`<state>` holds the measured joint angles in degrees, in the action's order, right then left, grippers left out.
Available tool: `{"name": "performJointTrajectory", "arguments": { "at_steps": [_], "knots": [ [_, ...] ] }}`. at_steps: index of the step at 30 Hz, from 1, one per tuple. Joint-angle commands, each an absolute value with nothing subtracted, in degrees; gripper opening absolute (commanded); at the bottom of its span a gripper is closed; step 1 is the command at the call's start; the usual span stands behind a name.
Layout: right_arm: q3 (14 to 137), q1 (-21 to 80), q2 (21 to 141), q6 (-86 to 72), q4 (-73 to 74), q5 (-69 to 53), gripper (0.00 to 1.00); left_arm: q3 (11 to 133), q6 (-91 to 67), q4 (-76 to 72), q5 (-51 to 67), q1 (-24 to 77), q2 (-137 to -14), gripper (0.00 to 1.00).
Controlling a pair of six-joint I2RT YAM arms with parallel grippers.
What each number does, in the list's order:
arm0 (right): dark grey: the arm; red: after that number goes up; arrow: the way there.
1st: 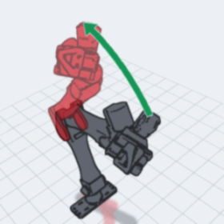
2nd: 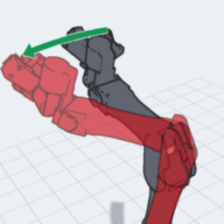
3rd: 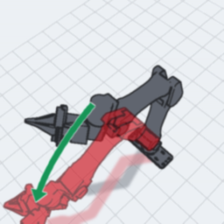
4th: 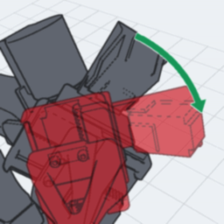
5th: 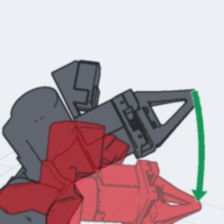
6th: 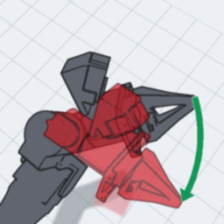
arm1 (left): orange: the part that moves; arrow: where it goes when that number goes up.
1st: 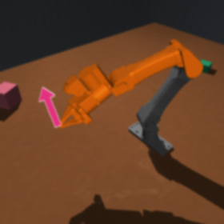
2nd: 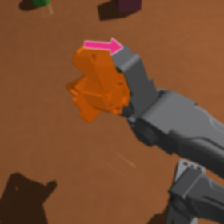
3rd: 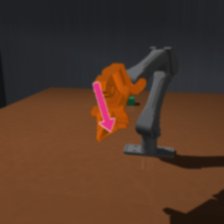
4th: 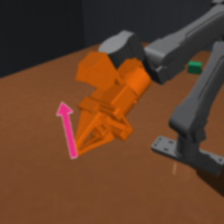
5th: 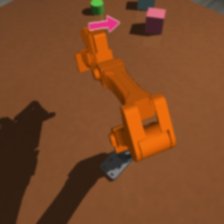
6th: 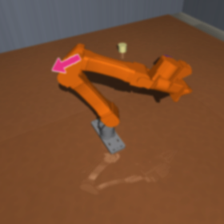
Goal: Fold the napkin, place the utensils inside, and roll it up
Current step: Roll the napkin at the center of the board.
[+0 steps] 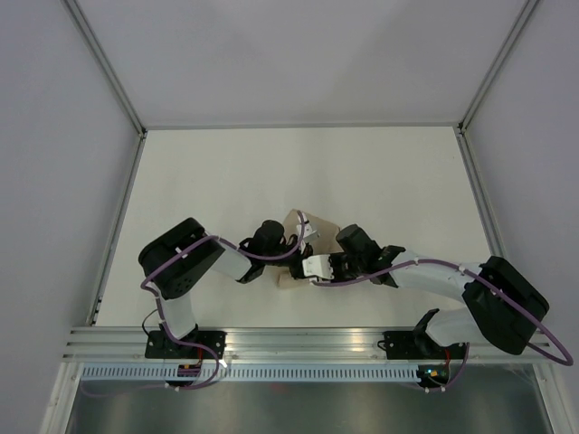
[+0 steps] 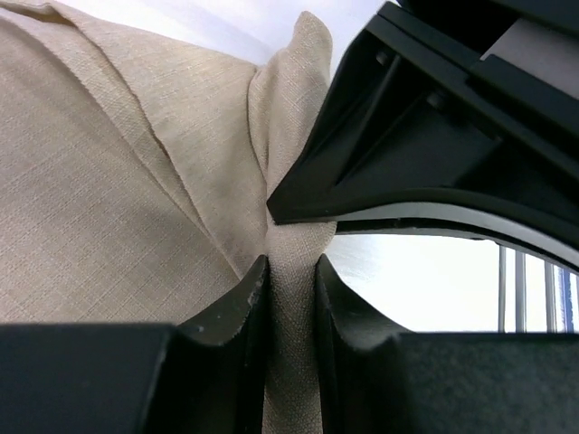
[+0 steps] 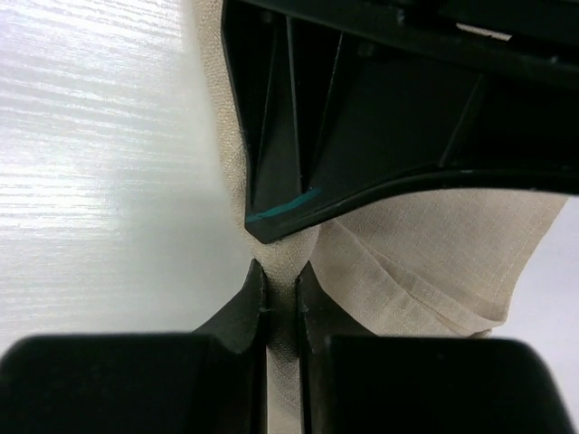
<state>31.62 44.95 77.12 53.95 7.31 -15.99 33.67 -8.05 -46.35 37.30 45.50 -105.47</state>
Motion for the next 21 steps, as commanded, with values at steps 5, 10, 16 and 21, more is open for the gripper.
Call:
{"name": "performJointTrajectory", "arguments": {
  "at_steps": [5, 10, 16, 21],
  "knots": [
    [34.7, 45.2, 79.6, 54.2, 18.2, -15.5, 0.01, 31.9, -9.2, -43.2, 27.5, 44.3, -99.3, 0.46],
    [36.4, 45.2, 80.4, 53.4, 23.5, -16.9, 0.0, 31.3, -9.9, -43.3, 20.1, 43.2, -93.0, 0.57],
    [41.5, 45.2, 85.3, 54.8, 29.3, -19.9, 0.01, 30.1, -11.9, -39.7, 2.3, 42.2, -84.1, 0.59],
    [46.7, 45.3, 93.3, 57.0, 34.7, -22.1, 0.0, 23.2, -15.9, -40.8, -16.4, 41.8, -70.7, 0.64]
  ]
}}
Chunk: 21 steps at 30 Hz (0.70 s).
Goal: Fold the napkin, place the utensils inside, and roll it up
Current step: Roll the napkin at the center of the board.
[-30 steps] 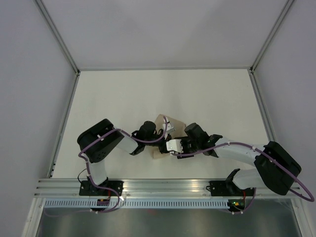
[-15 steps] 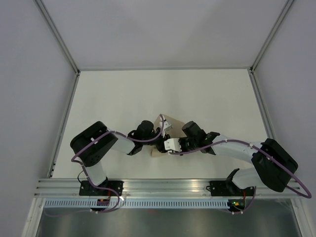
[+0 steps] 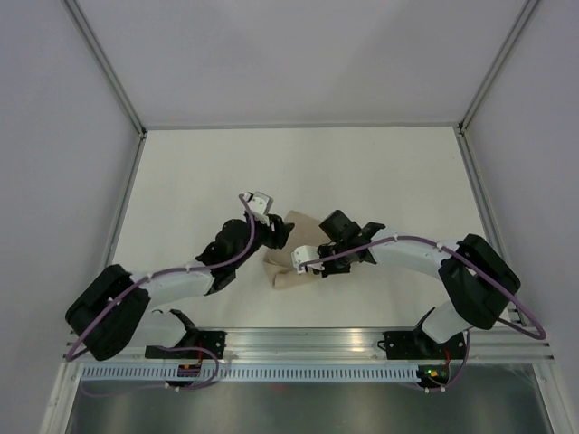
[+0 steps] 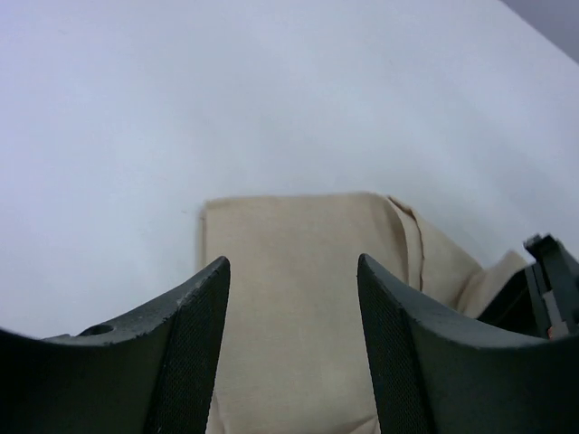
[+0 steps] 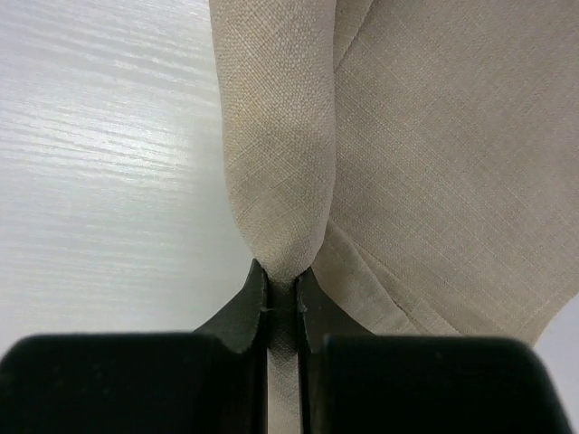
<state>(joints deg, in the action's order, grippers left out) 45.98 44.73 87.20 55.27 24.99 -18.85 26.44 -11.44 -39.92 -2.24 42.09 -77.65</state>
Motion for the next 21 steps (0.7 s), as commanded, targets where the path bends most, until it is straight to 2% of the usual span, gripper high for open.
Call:
{"name": "performJointTrajectory", "arguments": {
  "at_steps": [1, 5, 7, 10, 16, 21],
  "knots": [
    [48.8, 45.3, 94.6, 57.5, 36.4, -22.3, 0.0, 22.6, -15.6, -40.4, -17.6, 41.7, -66.5, 0.64],
    [55.3, 45.2, 103.3, 58.6, 41.6, -23.6, 0.0, 20.7, -15.4, -34.4, -23.4, 41.9, -58.0, 0.63],
    [59.8, 45.2, 106.2, 58.7, 44.3, -25.0, 0.01, 18.6, -17.9, -33.8, -30.0, 41.8, -53.8, 0.64],
    [64.1, 45.1, 110.6, 58.6, 48.0, -25.1, 0.0, 14.6, -16.0, -36.2, -31.3, 41.8, -46.7, 0.65],
    [72.9, 44.8, 119.6, 57.7, 54.0, -25.6, 0.0, 16.2, -5.8, -34.2, -26.2, 41.8, -39.8, 0.63],
    [77.6, 44.5, 124.9, 57.1, 57.1, -26.7, 0.0, 16.4, 4.2, -38.9, -22.9, 43.5, -36.2, 0.63]
  ]
}}
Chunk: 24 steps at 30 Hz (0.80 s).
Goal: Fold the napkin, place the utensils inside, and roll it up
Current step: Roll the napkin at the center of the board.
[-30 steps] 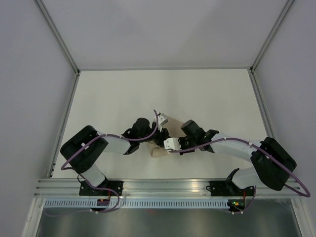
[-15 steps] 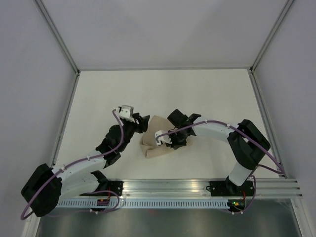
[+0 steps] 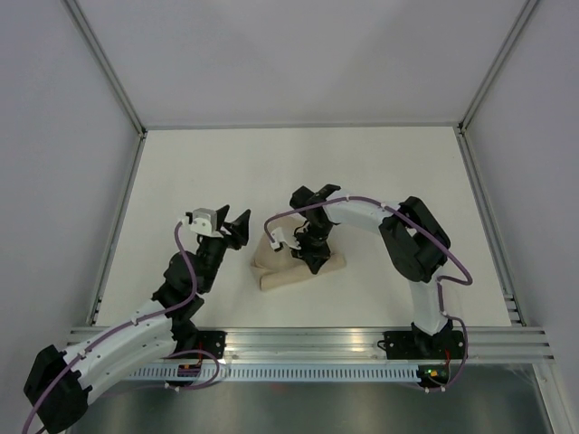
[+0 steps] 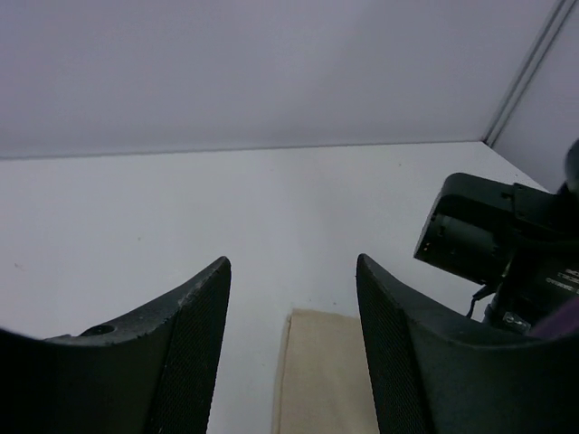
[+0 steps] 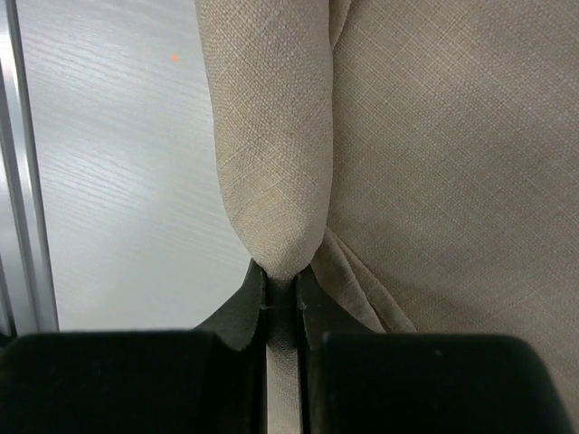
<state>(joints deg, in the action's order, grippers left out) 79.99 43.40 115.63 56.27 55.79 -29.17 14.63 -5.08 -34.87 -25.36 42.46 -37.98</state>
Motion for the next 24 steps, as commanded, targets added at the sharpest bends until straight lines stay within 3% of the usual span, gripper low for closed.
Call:
{"name": "performJointTrajectory", "arguments": {
  "at_steps": [1, 7, 11, 24],
  "knots": [
    [79.4, 44.2, 125.8, 57.0, 57.8, -26.7, 0.01, 16.3, 5.3, -39.8, -21.0, 43.8, -35.8, 0.63],
    [85.9, 43.1, 132.4, 54.8, 61.3, -26.5, 0.01, 22.6, 14.8, -36.3, -14.9, 47.9, -40.9, 0.66],
    [88.0, 42.1, 135.6, 49.7, 60.3, -25.0, 0.0, 28.3, 25.4, -35.2, -17.1, 56.2, -49.1, 0.66],
    [86.2, 39.0, 137.1, 43.6, 57.4, -21.0, 0.01, 35.5, 27.0, -13.3, -9.4, 63.8, -64.0, 0.67]
  ]
}}
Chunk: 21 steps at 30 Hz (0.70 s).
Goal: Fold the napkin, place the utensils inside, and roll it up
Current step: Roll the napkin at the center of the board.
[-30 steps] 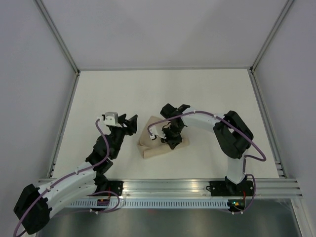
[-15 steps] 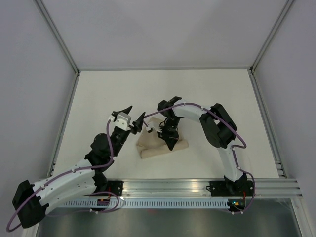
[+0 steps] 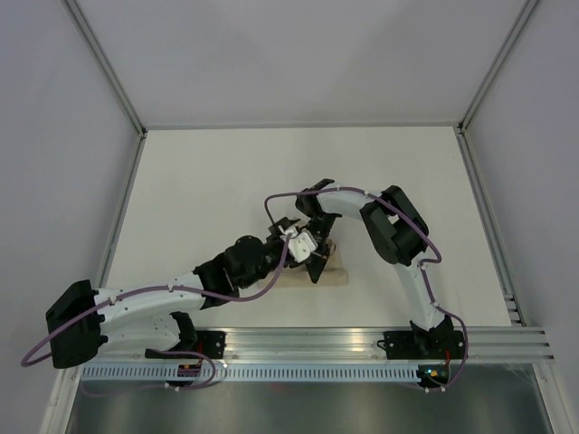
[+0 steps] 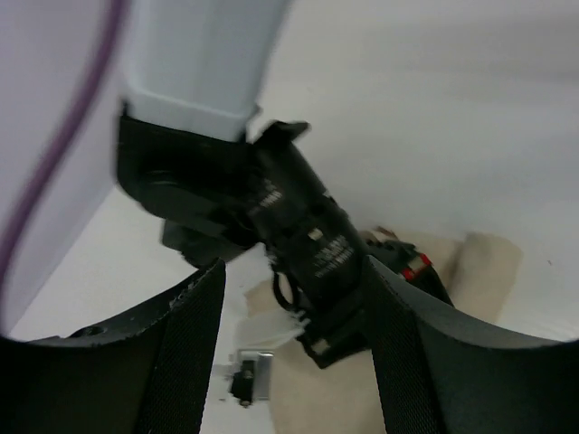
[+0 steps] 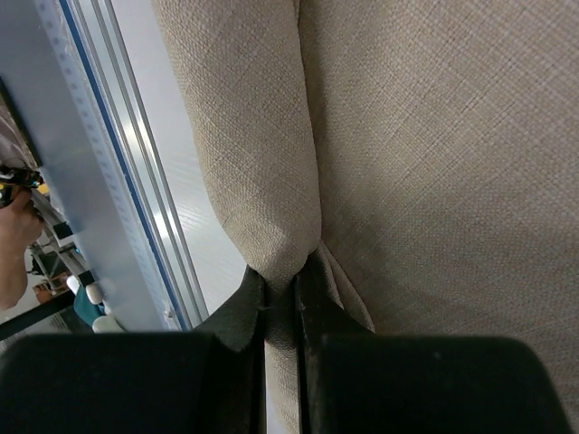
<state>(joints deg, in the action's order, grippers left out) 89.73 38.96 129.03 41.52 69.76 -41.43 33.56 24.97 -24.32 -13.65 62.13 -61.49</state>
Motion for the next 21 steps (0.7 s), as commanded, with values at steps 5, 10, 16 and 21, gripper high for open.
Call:
{"name": "performJointTrajectory", "arguments": {
  "at_steps": [5, 10, 16, 21],
  "knots": [
    [87.8, 38.4, 138.6, 43.3, 58.5, -21.4, 0.01, 36.0, 23.7, -8.3, -8.8, 69.0, -72.9, 0.68],
    [88.0, 38.0, 138.5, 43.0, 58.5, -21.6, 0.0, 33.2, 20.8, -9.2, -9.9, 71.0, -76.5, 0.69],
    [88.0, 37.4, 138.9, 42.9, 58.8, -22.1, 0.0, 29.9, 18.9, -11.8, -10.7, 71.1, -76.6, 0.77],
    [88.0, 36.7, 139.1, 42.9, 59.0, -21.4, 0.0, 30.8, 19.3, -13.1, -12.3, 71.3, -79.1, 0.78]
  ]
}}
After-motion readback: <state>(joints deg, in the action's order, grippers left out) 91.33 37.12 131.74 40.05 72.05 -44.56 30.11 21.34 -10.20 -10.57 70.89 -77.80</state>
